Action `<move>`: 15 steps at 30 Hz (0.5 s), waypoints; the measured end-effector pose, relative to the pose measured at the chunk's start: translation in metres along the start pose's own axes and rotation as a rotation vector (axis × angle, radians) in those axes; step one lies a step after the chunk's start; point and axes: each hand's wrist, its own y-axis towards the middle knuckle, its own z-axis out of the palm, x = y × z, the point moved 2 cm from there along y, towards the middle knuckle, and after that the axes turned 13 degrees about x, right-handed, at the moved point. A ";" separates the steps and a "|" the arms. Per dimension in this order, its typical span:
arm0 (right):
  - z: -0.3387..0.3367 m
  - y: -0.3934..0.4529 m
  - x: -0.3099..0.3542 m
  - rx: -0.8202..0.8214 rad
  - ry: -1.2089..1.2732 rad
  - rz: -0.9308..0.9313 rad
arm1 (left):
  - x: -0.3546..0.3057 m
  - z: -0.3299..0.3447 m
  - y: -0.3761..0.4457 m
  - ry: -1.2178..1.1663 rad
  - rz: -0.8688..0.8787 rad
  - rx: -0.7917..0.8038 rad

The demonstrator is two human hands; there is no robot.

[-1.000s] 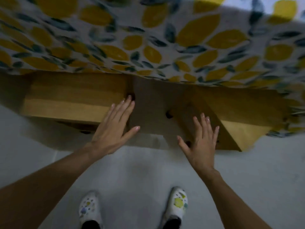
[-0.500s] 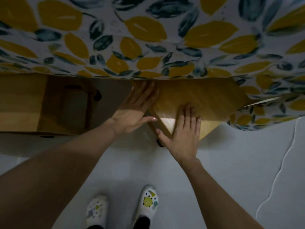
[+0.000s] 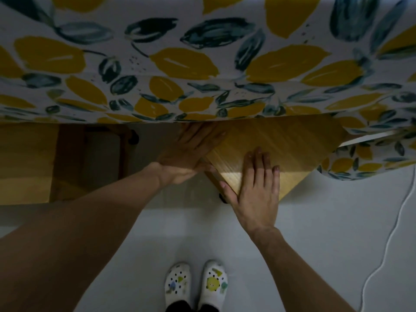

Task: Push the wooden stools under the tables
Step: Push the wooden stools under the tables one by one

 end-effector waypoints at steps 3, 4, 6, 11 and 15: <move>0.000 -0.001 0.000 0.006 -0.020 0.000 | -0.001 0.001 0.001 0.035 -0.009 -0.011; 0.000 -0.001 0.000 0.008 -0.022 -0.003 | -0.002 0.001 0.001 0.040 -0.011 -0.013; 0.000 -0.001 0.000 0.017 -0.017 -0.012 | -0.001 0.003 0.001 0.056 -0.012 -0.003; 0.000 -0.004 -0.006 0.034 -0.006 -0.045 | -0.007 0.005 -0.003 0.070 -0.059 0.022; -0.002 -0.013 -0.025 0.089 0.002 -0.149 | -0.033 0.010 -0.015 0.010 -0.171 0.031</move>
